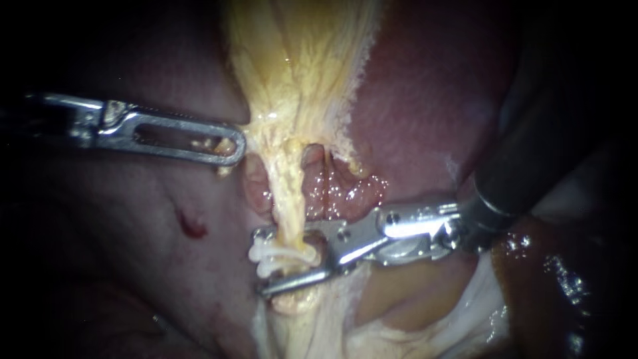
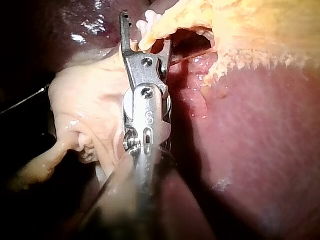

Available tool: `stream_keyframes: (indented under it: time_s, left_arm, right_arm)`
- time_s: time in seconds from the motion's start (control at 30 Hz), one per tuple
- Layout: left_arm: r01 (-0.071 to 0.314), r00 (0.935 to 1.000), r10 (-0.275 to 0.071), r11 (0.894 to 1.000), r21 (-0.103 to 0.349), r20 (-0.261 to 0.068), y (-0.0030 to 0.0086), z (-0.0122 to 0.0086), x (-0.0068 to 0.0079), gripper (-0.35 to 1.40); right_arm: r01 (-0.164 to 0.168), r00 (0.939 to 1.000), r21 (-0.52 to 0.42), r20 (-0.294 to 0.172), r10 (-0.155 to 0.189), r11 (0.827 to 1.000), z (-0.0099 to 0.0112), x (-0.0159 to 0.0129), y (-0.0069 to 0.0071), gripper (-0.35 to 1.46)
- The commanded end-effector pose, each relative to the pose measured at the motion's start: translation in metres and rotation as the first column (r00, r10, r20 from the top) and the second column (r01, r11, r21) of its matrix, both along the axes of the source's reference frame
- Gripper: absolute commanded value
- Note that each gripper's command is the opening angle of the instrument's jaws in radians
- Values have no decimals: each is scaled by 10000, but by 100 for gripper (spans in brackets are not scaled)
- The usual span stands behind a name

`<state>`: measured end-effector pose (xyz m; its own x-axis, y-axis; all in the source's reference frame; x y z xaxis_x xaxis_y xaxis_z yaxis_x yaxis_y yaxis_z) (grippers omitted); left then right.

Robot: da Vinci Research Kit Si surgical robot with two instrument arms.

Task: Going back second clip left tube

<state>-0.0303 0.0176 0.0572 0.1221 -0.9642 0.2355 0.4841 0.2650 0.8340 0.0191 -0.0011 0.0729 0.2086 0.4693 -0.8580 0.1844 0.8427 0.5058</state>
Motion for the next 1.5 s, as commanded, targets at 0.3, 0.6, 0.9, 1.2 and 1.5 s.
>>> stream_keyframes:
  time_s: [0.3, 0.6, 0.9, 1.2, 1.5]
  left_arm:
    - [-4, 10000, 4, 10000, 0, 1, -1, 0, 1, -35]
    - [-6, 10000, 6, 10000, 0, 3, -1, 0, 2, -35]
    - [-5, 10000, 5, 10000, 0, 2, 0, 0, 1, -35]
    - [5, 10000, -5, 10000, -8, -4, 0, 3, -2, -35]
    - [-13, 10000, 12, 9998, -177, -16, -8, 39, -33, -35]
  right_arm:
    - [-44, 10000, -611, 21, 45, 9981, -5, -34, 3, 50]
    - [-212, 9997, -1438, 49, 221, 9894, -47, -112, 29, 50]
    - [-382, 9987, -1820, 259, 436, 9826, -72, -159, 49, 50]
    - [-349, 9989, -1812, 242, 399, 9828, -71, -169, 50, 50]
    - [-239, 9996, -1763, 125, 265, 9840, -68, -172, 52, 50]
